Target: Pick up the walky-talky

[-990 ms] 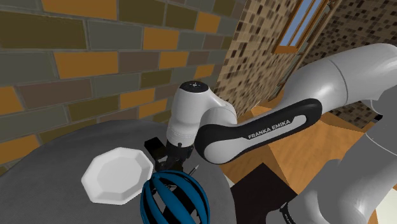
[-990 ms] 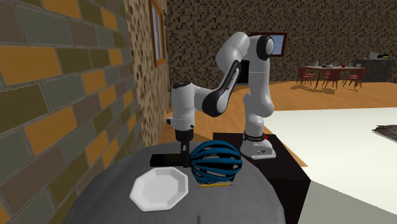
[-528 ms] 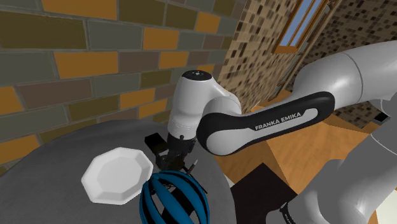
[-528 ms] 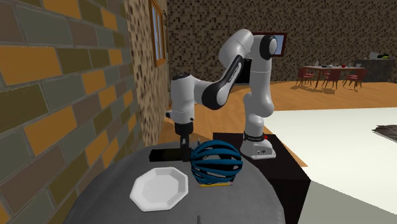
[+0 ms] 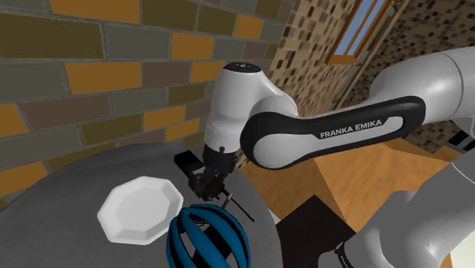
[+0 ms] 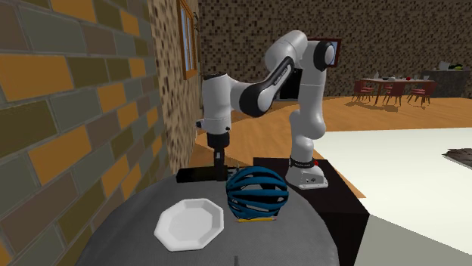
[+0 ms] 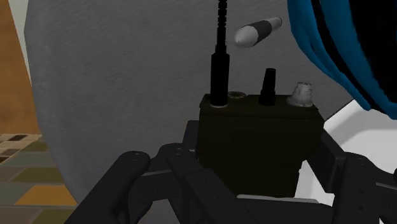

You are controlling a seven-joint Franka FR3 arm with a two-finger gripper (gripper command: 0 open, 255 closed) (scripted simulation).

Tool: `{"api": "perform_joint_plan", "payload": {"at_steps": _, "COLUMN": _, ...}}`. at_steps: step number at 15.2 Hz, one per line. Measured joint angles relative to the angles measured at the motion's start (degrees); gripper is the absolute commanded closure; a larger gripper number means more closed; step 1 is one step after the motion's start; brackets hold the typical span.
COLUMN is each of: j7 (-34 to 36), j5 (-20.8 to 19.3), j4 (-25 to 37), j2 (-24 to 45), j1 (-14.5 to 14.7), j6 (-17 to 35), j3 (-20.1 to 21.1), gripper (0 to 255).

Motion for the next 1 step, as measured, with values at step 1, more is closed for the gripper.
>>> {"api": "perform_joint_plan", "payload": {"at_steps": 1, "j7": 0.0, "j5": 0.1, "j4": 0.3, "j2": -0.2, "j1": 0.0, "j6": -0.4, "j3": 0.0, "gripper": 255}}
